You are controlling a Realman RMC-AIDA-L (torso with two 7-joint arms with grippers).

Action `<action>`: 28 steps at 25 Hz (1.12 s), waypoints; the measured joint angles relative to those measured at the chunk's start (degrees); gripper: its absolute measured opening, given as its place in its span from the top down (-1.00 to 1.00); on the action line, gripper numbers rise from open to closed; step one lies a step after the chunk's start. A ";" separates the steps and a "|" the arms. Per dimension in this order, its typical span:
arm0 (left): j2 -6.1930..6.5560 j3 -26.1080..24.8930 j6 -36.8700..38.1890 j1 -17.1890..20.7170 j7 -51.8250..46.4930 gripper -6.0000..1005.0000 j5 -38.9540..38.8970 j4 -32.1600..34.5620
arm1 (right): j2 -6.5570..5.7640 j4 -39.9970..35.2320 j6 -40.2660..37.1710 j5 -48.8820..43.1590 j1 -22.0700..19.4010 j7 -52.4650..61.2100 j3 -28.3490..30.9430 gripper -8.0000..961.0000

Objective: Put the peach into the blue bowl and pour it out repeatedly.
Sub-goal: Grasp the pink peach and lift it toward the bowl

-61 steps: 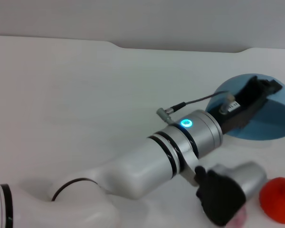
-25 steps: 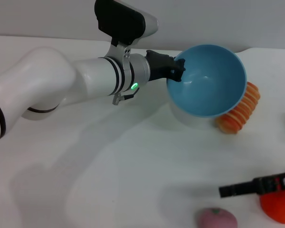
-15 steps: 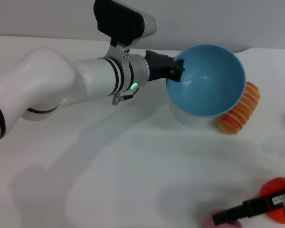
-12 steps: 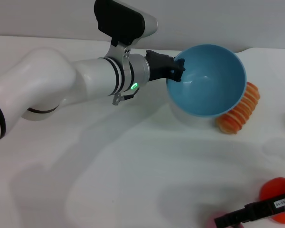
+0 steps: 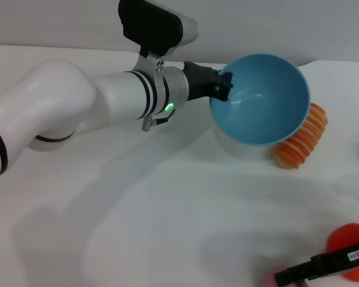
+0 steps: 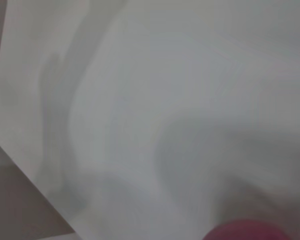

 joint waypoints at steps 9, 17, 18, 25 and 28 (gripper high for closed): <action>-0.07 -0.02 -0.60 0.04 -0.02 0.99 -0.09 -0.20 | 0.15 -0.25 0.02 -0.04 -0.05 -0.46 -1.30 0.03; -0.09 -0.02 -0.69 0.14 -0.09 0.99 -0.16 -0.32 | 0.27 -1.88 -0.24 0.41 -0.32 -1.66 -1.09 0.66; -0.09 -0.02 -0.70 0.15 -0.10 0.99 -0.16 -0.33 | 0.31 -2.54 -0.49 0.82 -0.48 -1.83 -0.89 0.73; -0.09 0.18 -0.79 0.11 -0.01 0.99 -0.01 -0.44 | 0.27 -12.10 -8.78 12.37 -2.34 -7.07 -0.43 0.77; -0.07 1.67 -0.69 -0.15 0.21 0.99 0.20 -0.41 | -0.58 -18.60 -11.27 18.08 -3.82 -6.89 2.21 0.77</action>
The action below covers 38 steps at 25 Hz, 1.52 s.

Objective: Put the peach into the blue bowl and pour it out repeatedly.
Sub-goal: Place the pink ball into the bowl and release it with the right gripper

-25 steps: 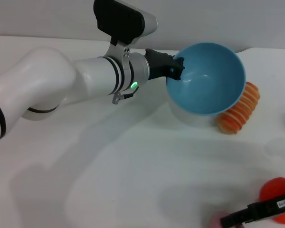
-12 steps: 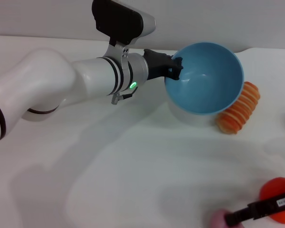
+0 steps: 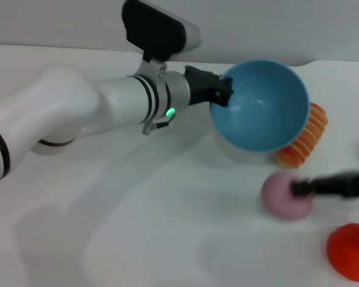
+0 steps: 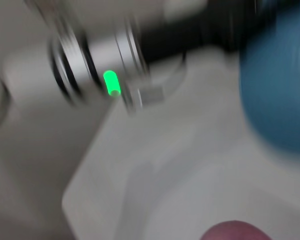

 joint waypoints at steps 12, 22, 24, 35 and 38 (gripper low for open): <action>-0.33 7.02 -0.84 -1.07 0.24 0.99 0.26 1.87 | -0.58 -7.12 2.15 4.86 -0.30 0.14 12.81 0.77; -0.37 7.58 -0.95 -1.07 0.29 0.99 0.26 2.48 | -0.38 1.26 7.39 10.71 -1.37 -9.62 13.35 0.63; -0.37 7.60 -0.94 -1.06 0.30 0.99 0.26 2.46 | -0.43 1.50 8.30 10.63 -1.35 -9.86 13.12 0.49; -0.37 7.62 -1.28 -0.63 0.31 0.99 0.26 2.17 | 0.01 1.86 12.98 13.65 -3.70 -19.52 16.27 0.02; -0.37 7.62 -1.80 -0.53 0.31 0.99 0.21 2.24 | 1.10 3.73 18.95 19.87 -7.39 -33.33 19.13 0.02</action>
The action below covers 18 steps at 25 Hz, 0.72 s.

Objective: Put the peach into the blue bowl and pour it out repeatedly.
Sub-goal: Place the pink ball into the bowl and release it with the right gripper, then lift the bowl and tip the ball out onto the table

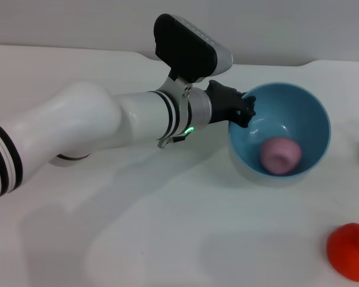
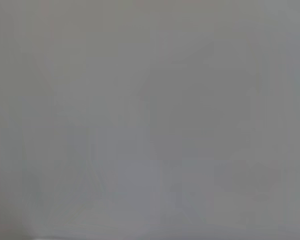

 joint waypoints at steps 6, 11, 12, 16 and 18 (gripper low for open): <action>0.00 0.65 -0.96 -0.25 0.00 0.99 0.00 -0.05 | 0.05 6.21 4.33 8.63 -5.41 -17.55 1.57 0.02; 0.05 1.24 -2.13 -0.46 0.02 0.99 0.05 0.25 | -0.16 12.45 6.34 11.99 -8.30 -26.92 5.26 0.02; 0.05 1.24 -2.13 -0.56 0.04 0.99 0.05 0.29 | -0.18 13.67 7.12 12.01 -8.53 -27.69 6.25 0.00; 0.04 1.43 -2.15 -1.03 1.49 0.99 0.08 1.17 | -0.17 17.44 11.19 12.13 -8.78 -29.34 8.40 -0.08; 0.03 1.77 -2.44 -1.09 3.51 0.99 0.10 2.29 | 0.00 19.31 12.19 12.83 -9.00 -32.15 9.12 -0.15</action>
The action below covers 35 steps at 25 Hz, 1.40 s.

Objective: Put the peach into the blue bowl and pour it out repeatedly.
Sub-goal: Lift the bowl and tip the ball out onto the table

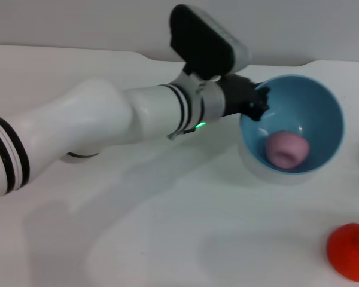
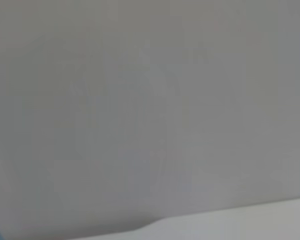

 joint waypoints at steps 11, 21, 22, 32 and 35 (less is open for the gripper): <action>-0.03 9.21 -10.21 0.76 18.50 0.99 7.22 9.38 | 0.35 19.57 -1.01 19.70 -2.38 -31.69 7.54 -0.65; -0.11 17.29 -21.51 0.69 19.45 0.99 20.56 10.90 | 0.54 21.83 -16.62 20.53 -6.24 -33.05 10.95 -0.70; -0.11 18.09 -21.92 0.94 20.74 0.99 25.59 10.72 | 0.55 22.10 -17.53 20.53 -6.39 -33.10 11.36 -0.70; -0.11 23.62 -29.39 3.19 25.10 0.99 41.23 10.07 | 0.54 22.52 -18.28 20.57 -6.53 -33.25 12.81 -0.70; -0.10 24.52 -30.09 3.27 26.80 0.99 41.87 9.89 | 0.52 22.53 -18.30 20.57 -6.41 -33.26 13.42 -0.70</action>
